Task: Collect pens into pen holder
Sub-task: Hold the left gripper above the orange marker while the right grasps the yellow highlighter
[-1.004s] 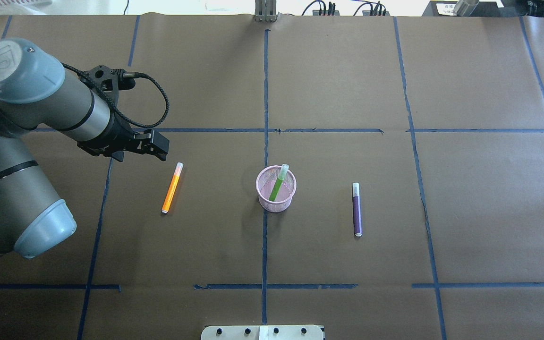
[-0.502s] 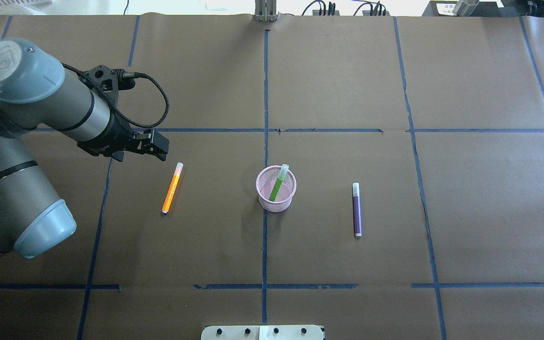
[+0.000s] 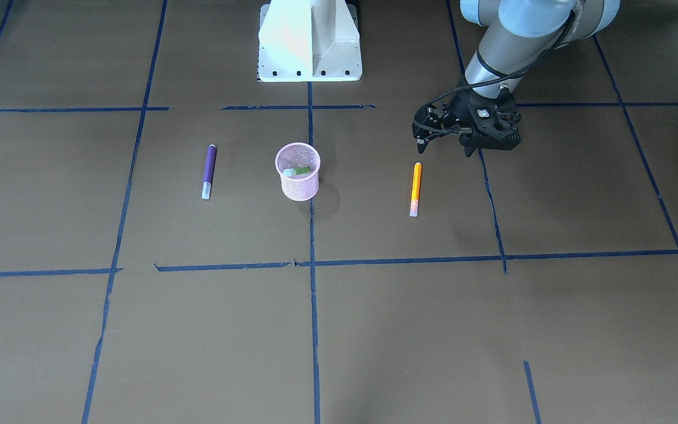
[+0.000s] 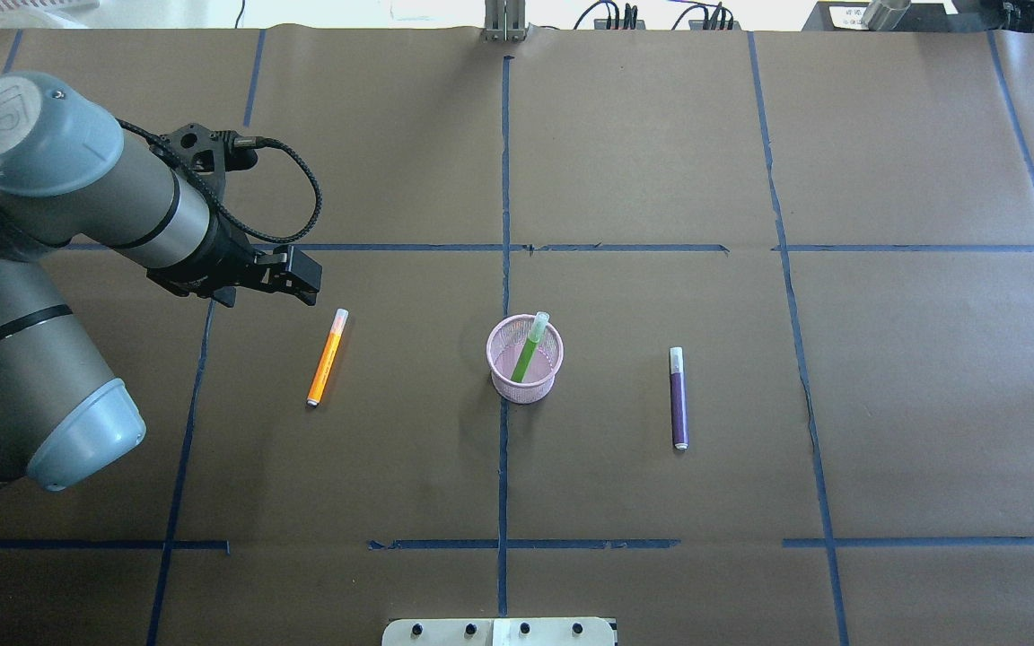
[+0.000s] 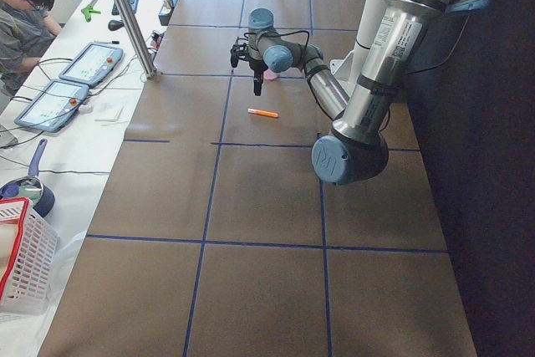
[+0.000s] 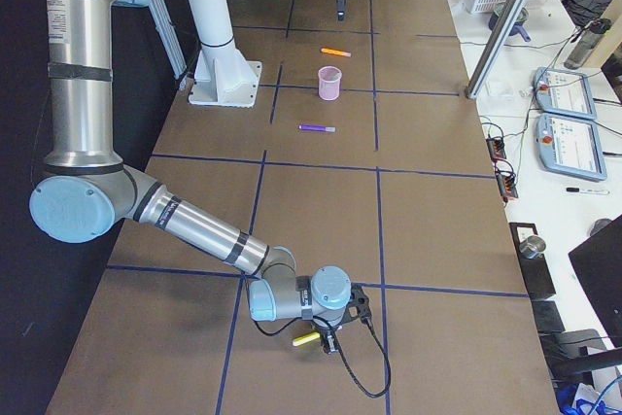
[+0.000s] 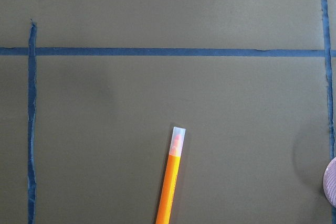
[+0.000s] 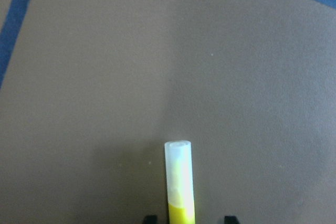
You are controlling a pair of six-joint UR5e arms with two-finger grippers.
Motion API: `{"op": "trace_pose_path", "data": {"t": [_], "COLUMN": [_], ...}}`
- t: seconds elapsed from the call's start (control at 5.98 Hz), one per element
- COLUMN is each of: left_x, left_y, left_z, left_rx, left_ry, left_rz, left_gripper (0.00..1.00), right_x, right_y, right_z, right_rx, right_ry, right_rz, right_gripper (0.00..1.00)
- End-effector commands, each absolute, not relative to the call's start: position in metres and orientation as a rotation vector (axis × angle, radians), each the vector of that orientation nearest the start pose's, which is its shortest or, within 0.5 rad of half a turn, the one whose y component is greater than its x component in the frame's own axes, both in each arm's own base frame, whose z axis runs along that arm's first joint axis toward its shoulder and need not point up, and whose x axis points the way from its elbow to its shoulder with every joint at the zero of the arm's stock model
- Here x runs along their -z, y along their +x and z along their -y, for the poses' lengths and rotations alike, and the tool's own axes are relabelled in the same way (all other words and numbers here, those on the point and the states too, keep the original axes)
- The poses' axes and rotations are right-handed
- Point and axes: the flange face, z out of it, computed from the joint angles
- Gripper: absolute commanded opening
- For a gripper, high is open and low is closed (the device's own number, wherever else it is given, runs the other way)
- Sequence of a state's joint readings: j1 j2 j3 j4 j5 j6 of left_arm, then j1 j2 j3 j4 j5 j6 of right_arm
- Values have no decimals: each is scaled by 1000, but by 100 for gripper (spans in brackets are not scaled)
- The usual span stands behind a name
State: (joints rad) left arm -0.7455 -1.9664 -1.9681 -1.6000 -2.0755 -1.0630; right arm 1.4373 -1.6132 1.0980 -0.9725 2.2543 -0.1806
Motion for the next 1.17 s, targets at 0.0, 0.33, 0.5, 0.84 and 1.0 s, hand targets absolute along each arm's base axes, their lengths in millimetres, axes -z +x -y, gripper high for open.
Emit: {"op": "trace_pose_path", "data": {"t": [0.0,0.33,0.5,0.84,1.0], "left_x": [-261,-261,-261,-261,-261], "left_y": [362,361,361,361,361], "left_z": [450,450,450,450,450], "left_rx": [11,12,13,13,12], "left_ry": [87,89,88,88,86], "left_rz": [-929,-930,-928,-928,-929], "left_gripper": [100,100,100,100,100], "right_x": [-851,-850,-846,-839,-817], "right_y": [13,13,12,11,10], "right_z": [434,435,437,441,451], "right_rx": [328,319,322,324,339], "right_ry": [93,91,101,115,162], "right_rz": [684,687,688,697,699], "right_gripper": [53,3,0,0,0]}}
